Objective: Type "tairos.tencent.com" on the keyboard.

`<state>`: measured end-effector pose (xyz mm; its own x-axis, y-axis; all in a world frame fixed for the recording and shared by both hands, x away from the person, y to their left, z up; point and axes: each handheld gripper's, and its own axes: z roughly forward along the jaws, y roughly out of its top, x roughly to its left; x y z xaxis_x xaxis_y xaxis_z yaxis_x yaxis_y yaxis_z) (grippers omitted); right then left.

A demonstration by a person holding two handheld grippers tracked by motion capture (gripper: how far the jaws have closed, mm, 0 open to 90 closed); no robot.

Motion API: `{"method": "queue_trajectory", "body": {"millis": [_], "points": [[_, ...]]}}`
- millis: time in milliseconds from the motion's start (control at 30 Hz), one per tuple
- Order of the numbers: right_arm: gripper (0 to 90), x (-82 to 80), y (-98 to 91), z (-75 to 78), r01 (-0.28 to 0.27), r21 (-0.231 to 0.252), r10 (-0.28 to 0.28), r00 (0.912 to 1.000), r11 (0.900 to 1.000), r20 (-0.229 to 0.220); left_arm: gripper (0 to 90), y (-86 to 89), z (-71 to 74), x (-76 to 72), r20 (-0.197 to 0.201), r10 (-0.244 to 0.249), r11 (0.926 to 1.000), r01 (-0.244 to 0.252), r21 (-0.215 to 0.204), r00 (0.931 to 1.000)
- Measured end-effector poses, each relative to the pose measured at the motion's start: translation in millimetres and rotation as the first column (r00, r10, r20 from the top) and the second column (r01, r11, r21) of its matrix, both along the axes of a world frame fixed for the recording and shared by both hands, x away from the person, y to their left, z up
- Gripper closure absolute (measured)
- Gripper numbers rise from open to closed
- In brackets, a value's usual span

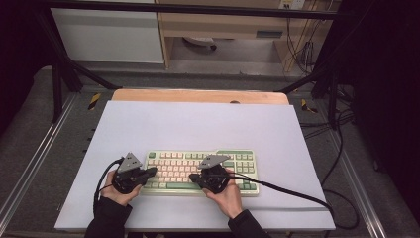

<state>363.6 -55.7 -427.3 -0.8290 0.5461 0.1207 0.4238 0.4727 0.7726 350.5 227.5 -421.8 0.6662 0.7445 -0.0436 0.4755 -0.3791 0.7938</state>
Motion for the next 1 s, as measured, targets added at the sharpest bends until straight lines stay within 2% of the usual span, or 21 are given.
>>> {"method": "queue_trajectory", "body": {"millis": [567, 1000], "points": [[90.0, 1.6, 3.3, -6.9, -0.006, -0.017, 0.006, 0.9998, 0.9998, -0.016, 89.9, 0.0, 0.3, -0.1, 0.003, -0.003, 1.0000, 0.003, 0.002, 1.0000], [90.0, 0.0, -11.2, 13.2, 0.017, 0.017, -0.017, 0.9997, 0.9997, 0.018, 89.9, -1.6, 2.1, -1.4, 0.007, -0.008, 1.0000, 0.008, -0.004, 0.9999]]}}
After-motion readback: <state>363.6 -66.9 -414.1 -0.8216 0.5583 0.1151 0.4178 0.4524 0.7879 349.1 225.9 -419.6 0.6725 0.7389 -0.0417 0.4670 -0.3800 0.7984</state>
